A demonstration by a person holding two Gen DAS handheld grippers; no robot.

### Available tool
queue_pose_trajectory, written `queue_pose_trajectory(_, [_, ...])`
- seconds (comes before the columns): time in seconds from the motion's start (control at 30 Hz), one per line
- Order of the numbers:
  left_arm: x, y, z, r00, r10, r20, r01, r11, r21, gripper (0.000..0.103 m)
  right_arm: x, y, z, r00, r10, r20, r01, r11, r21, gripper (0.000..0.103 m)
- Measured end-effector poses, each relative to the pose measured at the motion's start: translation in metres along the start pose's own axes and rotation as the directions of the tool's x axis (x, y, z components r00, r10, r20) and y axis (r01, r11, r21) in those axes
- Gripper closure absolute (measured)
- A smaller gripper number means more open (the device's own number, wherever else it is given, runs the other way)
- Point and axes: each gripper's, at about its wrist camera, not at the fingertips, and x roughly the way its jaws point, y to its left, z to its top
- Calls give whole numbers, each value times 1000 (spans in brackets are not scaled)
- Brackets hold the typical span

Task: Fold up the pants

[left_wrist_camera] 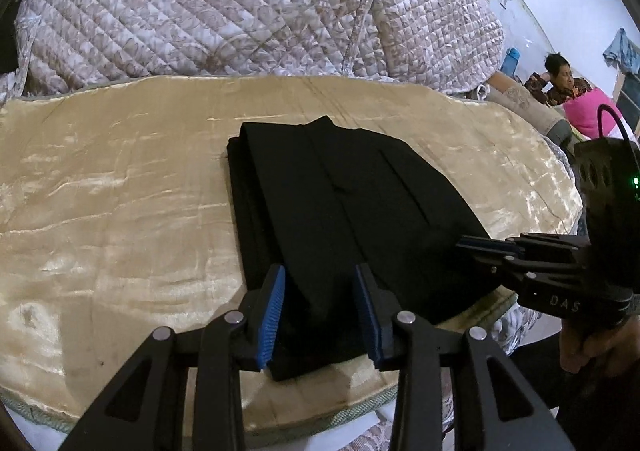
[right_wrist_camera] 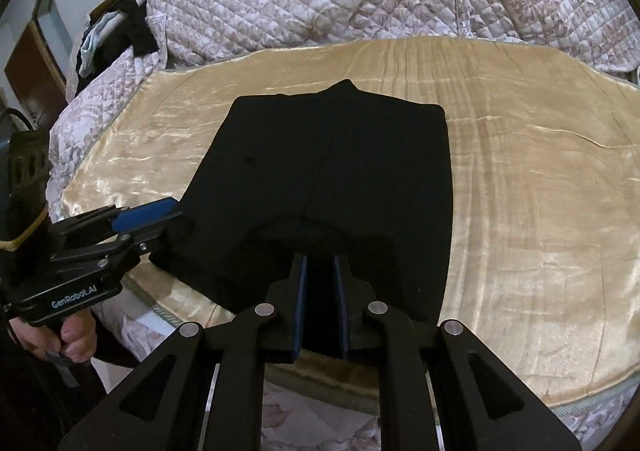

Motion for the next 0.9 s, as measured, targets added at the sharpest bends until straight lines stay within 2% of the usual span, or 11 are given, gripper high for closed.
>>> queue_pose_trajectory(0.07, [0,1,1,1000,4,-2,-4,1000,-12,64,-1,0,2,1000,9,12,-9,1000,5,86])
queue_pose_trajectory(0.23, [-3,1,11,1000,14,-18,-14,999,-49,64,-11,-5,11,998,20,58,-22,999,49,85])
queue_pose_trajectory(0.4, [-7,-5,20,999,43,-14,-44,999,-29,64,-19,-4,18,997,3,79,-6,999,33,82])
queue_pose_trajectory(0.47, [-6,-6,26,999,50,-17,-51,999,-19,64,-20,-3,21,997,4,74,-6,1000,29,67])
queue_pose_trajectory(0.5, [-6,-7,28,998,54,-17,-54,998,-15,64,-21,-4,24,997,8,78,-10,1000,29,54])
queue_pose_trajectory(0.53, [-6,-7,30,998,58,-16,-59,998,-11,63,-22,-4,26,997,13,82,-15,1000,27,50])
queue_pose_trajectory(0.73, [0,-12,49,998,65,-10,-65,998,25,56,-26,-12,49,996,10,91,-13,1000,25,50])
queue_pose_trajectory(0.9, [8,-10,66,998,68,-2,-68,997,46,52,-19,-26,66,998,9,60,-12,999,51,50])
